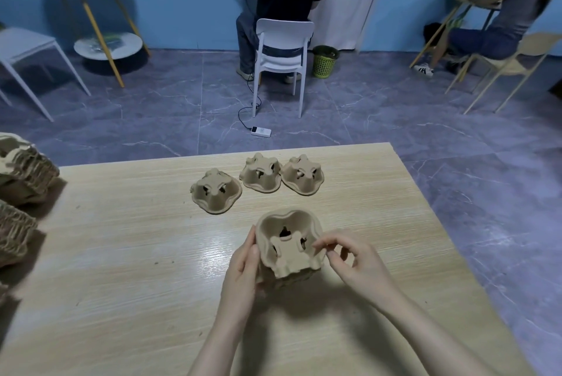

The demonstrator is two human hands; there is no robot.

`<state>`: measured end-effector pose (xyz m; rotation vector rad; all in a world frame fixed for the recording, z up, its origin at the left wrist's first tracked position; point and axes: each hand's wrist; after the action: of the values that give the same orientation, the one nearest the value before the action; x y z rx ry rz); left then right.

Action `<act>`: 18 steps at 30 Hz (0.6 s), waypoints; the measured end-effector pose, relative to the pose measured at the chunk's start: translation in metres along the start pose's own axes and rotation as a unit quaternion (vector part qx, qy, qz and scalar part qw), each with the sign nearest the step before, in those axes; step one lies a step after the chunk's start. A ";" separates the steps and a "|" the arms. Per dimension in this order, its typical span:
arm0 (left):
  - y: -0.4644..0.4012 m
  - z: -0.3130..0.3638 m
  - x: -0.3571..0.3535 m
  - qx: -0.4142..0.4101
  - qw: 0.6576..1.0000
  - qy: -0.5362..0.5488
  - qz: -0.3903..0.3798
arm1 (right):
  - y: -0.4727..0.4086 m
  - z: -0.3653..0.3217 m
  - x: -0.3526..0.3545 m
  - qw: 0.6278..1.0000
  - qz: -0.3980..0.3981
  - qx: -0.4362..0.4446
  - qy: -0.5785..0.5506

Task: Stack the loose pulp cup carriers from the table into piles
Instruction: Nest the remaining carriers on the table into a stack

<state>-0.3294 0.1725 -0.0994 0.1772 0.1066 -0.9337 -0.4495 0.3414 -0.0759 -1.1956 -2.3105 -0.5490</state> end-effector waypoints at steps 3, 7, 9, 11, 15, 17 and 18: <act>0.004 -0.001 0.000 -0.002 1.000 -0.012 0.002 | 0.005 0.003 -0.001 0.999 0.008 -0.018 -0.042; 0.000 -0.014 0.001 -0.011 0.999 -0.038 0.004 | 0.001 0.003 -0.001 0.994 0.036 -0.070 -0.077; -0.002 -0.014 -0.002 -0.030 0.998 -0.049 0.004 | -0.004 0.007 -0.004 0.991 0.019 -0.114 -0.070; -0.004 -0.013 -0.003 -0.042 0.998 -0.055 0.002 | -0.009 0.009 -0.007 0.986 -0.034 -0.152 -0.068; -0.009 -0.016 -0.001 -0.009 1.000 -0.013 0.014 | -0.015 0.002 -0.015 0.963 -0.104 -0.199 -0.149; -0.012 -0.016 0.000 0.009 1.000 0.007 0.017 | -0.017 -0.003 -0.017 0.962 -0.092 -0.200 -0.164; -0.013 -0.016 0.002 0.009 1.000 0.010 0.021 | -0.018 -0.004 -0.018 0.961 -0.086 -0.200 -0.173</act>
<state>-0.3394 0.1666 -0.1166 0.2056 0.1131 -0.8916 -0.4540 0.3179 -0.0851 -1.3671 -2.7032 -0.9761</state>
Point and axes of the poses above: each hand's wrist, its own y-axis away from the middle knuckle, its own x-axis out of the back of the hand, z = x × y, and after that the axes turned 15 degrees about -x, right-handed
